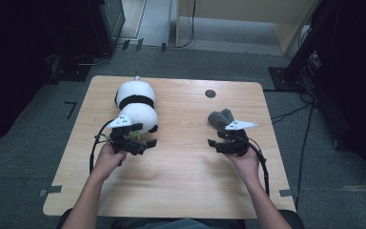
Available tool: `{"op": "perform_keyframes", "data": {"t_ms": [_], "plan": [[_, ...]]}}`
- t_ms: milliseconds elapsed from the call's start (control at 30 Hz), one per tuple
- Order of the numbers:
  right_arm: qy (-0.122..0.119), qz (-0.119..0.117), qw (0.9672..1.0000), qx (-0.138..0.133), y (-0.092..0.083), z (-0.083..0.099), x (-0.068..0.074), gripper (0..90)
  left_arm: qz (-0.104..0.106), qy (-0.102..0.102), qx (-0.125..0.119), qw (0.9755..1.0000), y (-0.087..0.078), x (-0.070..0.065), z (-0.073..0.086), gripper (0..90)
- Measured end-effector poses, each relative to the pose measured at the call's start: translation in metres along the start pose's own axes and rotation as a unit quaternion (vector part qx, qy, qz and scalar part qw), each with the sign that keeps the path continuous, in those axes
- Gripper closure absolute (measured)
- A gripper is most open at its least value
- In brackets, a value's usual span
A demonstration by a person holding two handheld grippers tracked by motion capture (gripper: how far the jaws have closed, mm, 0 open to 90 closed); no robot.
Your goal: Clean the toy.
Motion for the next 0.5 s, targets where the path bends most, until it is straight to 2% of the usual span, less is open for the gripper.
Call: {"op": "perform_keyframes", "data": {"t_ms": [100,133,200,233,300,467,500], "plan": [[-0.001,-0.005,1.0,0.001,0.004,0.002,0.006,41.5,0.003,0.006,0.011,0.9999,0.011,-0.006,0.006,0.2],[-0.003,-0.006,1.0,0.001,0.005,0.003,0.008,41.4,-0.001,0.006,0.014,0.9999,0.014,-0.007,0.008,2.9],[-0.005,-0.007,1.0,0.001,0.007,0.003,0.012,41.5,-0.024,0.006,0.018,0.9995,0.021,-0.008,0.01,12.7],[-0.002,-0.012,0.9999,0.005,0.009,0.005,0.015,42.3,-0.024,0.006,0.018,0.9995,0.021,-0.008,0.01,14.3],[0.003,-0.018,0.9998,0.01,0.012,0.007,0.019,42.6,-0.012,0.009,0.025,0.9996,0.029,-0.012,0.013,14.3],[0.001,-0.016,0.9998,0.009,0.022,0.013,0.024,42.6,-0.018,0.014,0.038,0.999,0.041,-0.012,0.022,14.3],[-0.004,-0.012,0.9998,0.016,0.026,0.016,0.026,41.8,-0.022,0.013,0.043,0.9988,0.046,-0.011,0.026,14.4]]}}
Point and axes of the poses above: each handheld gripper's, and its own axes: y roughly forward along the jaws, z roughly out of its underside, x roughly to its left, the point moved 10 cm from there along y, roughly forward along the jaws, and after that the axes turned 4 degrees about -y, right-handed, at the moved point
